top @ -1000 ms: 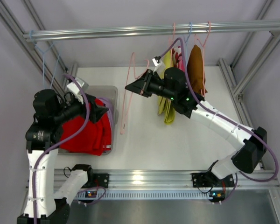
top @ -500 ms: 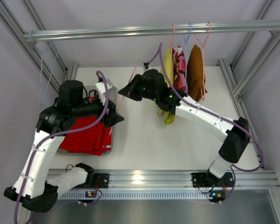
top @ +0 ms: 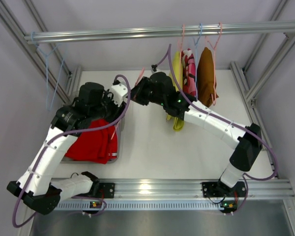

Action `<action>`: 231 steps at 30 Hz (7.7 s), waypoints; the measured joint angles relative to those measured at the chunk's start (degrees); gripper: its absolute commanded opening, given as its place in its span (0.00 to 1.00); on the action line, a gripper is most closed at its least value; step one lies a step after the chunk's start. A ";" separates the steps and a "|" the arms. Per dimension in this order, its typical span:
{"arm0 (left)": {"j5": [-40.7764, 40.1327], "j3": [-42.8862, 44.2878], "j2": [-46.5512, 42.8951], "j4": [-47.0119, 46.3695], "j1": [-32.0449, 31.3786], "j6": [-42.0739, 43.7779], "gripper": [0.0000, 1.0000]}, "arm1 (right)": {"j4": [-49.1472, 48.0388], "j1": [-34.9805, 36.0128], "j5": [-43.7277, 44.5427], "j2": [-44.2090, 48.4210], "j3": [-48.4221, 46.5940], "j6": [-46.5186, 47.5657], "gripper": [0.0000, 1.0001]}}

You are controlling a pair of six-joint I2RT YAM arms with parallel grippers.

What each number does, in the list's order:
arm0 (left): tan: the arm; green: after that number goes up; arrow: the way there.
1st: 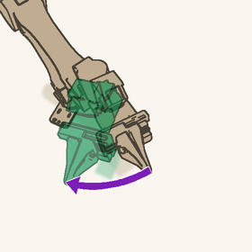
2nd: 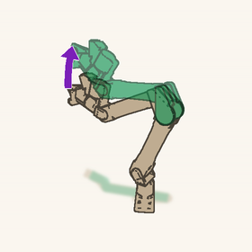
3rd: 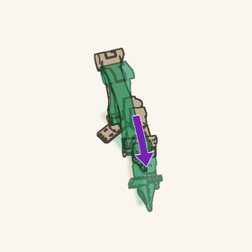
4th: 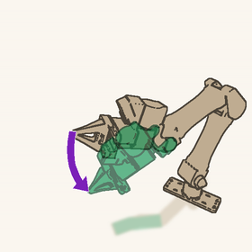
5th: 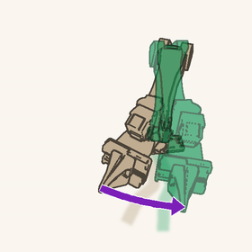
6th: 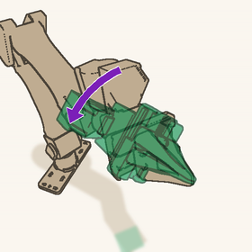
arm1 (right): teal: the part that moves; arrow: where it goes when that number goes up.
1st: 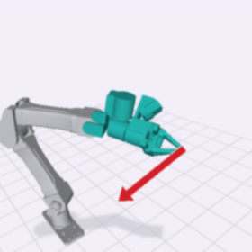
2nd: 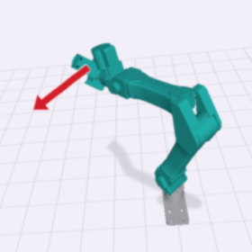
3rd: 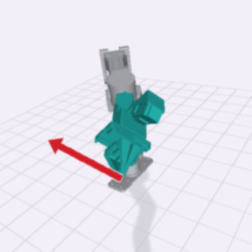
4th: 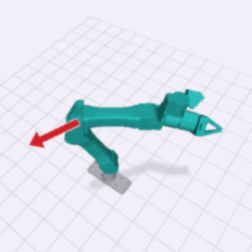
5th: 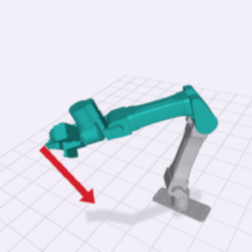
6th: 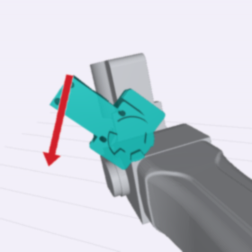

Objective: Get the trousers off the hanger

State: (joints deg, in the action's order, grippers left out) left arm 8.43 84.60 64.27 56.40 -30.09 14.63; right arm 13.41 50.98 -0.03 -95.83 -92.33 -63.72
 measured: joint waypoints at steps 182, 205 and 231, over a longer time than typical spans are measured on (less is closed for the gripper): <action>14.86 13.25 26.77 -51.17 -6.86 -56.52 0.00 | -4.42 -30.53 -14.27 46.80 26.67 29.57 1.00; 17.00 -12.17 3.89 -44.11 -8.24 -54.99 0.00 | -18.10 -25.40 -22.34 34.75 27.67 17.77 0.87; 11.58 -12.57 -2.99 -43.28 -10.45 -41.29 0.87 | -23.28 -12.87 -23.19 21.73 21.64 11.04 0.00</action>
State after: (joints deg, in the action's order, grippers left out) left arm 20.01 72.03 61.28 13.13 -40.53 -26.65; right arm -9.87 38.11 -23.22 -74.11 -70.70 -52.69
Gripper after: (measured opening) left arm 0.776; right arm 0.007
